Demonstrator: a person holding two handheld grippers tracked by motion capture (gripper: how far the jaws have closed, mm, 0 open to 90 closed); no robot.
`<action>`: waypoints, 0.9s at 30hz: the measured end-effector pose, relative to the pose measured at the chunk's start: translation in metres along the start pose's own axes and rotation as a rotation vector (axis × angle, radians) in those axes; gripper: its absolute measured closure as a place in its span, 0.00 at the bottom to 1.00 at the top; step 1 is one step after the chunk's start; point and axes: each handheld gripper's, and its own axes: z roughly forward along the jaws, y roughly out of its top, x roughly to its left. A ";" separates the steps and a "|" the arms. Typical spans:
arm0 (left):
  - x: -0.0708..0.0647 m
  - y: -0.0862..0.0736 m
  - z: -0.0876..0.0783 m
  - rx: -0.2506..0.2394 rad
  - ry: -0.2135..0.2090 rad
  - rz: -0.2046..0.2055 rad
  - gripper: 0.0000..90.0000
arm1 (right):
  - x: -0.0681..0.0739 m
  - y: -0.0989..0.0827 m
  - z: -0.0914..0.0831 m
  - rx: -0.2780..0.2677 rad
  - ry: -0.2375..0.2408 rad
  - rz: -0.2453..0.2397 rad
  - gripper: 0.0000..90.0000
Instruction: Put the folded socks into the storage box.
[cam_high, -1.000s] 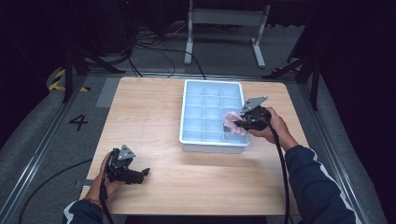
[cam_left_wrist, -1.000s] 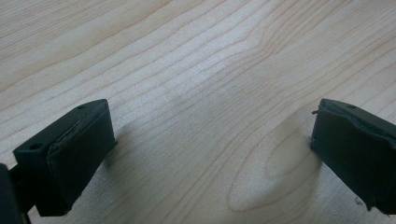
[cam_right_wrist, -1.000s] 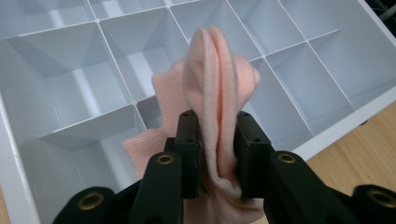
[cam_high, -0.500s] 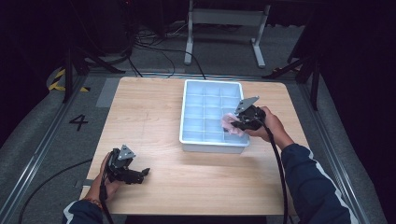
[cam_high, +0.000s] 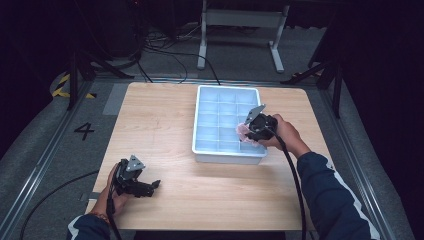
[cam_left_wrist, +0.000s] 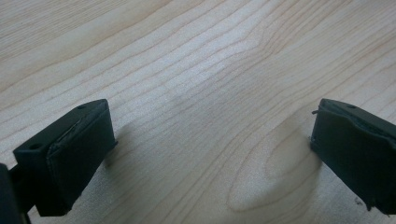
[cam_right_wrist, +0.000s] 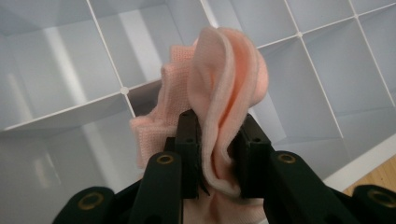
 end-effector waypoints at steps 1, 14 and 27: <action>0.000 0.000 0.000 -0.003 -0.002 0.000 0.00 | 0.000 0.001 0.001 0.010 -0.003 -0.007 0.82; 0.000 0.000 0.000 -0.002 -0.002 0.000 0.00 | -0.002 0.009 0.008 0.085 0.005 -0.038 0.82; 0.001 0.000 0.001 -0.006 -0.003 0.005 0.00 | -0.005 0.014 0.014 0.151 0.041 -0.060 0.82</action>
